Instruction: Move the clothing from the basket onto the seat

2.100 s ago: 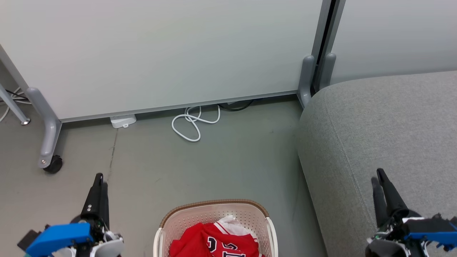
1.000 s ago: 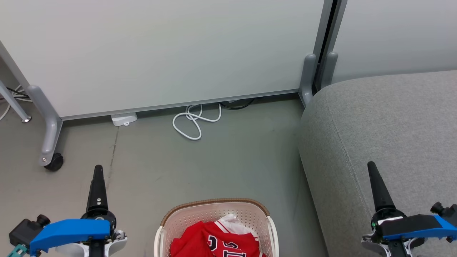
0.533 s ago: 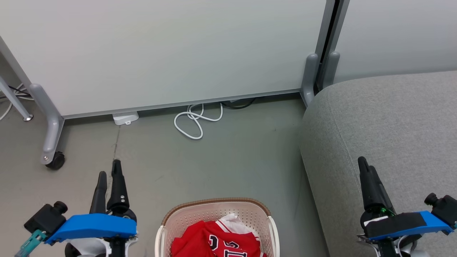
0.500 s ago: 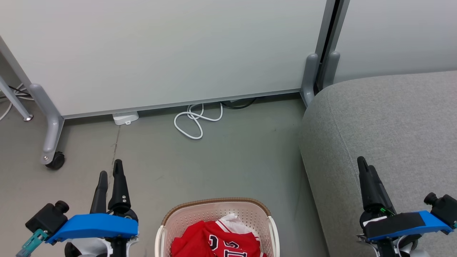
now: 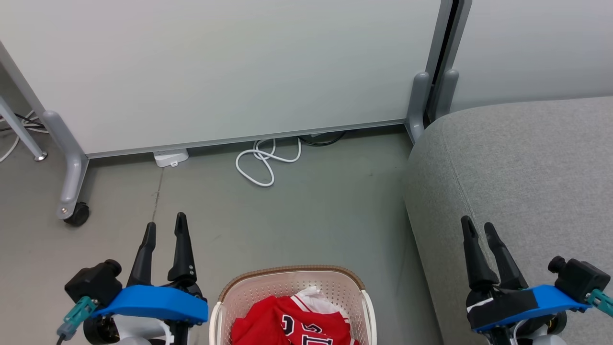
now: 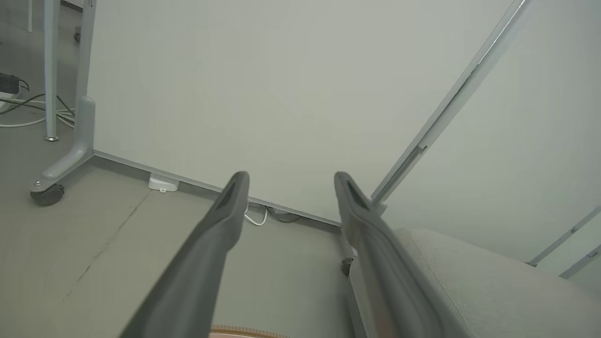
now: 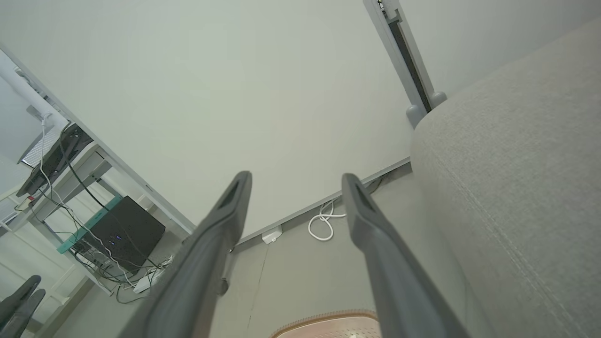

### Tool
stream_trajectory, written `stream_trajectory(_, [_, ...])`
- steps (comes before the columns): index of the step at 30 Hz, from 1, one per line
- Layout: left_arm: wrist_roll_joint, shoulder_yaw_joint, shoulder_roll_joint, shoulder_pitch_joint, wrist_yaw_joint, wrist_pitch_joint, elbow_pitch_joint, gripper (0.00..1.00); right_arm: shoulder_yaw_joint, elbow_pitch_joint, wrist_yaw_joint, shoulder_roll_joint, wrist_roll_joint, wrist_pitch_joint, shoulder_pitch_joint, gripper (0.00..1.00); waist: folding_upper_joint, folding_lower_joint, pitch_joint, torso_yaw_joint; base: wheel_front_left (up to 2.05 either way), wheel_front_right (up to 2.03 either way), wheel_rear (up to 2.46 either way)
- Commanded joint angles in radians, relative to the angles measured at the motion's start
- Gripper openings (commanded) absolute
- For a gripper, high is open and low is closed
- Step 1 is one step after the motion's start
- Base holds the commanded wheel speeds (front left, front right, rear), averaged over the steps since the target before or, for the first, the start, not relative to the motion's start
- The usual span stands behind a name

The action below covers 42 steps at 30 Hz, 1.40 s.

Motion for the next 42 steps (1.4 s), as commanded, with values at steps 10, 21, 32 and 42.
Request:
stream_trajectory(10, [0.115,-0.048,0.021,-0.028,0.022,-0.035,0.003,1.0,0.013,0.0,0.002,-0.008,-0.136,-0.035,-0.023,1.0,0.0,-0.0001,0.004,0.006,0.0,0.0,0.0])
stream_trajectory(21, [0.216,-0.082,0.028,-0.038,0.036,-0.063,0.011,1.0,0.026,-0.001,0.002,-0.009,-0.247,-0.063,-0.028,1.0,0.0,-0.0001,0.008,0.013,0.0,0.0,0.0])
stream_trajectory(32, [0.309,-0.102,0.032,-0.039,0.047,-0.088,0.015,1.0,0.035,0.0,0.002,-0.009,-0.351,-0.087,-0.029,1.0,0.0,-0.0001,0.008,0.016,0.0,0.0,0.0])
stream_trajectory(42, [0.382,-0.114,0.031,-0.037,0.055,-0.106,0.018,1.0,0.039,0.001,0.002,-0.01,-0.427,-0.107,-0.032,1.0,0.0,-0.0001,0.01,0.015,0.0,0.0,0.0])
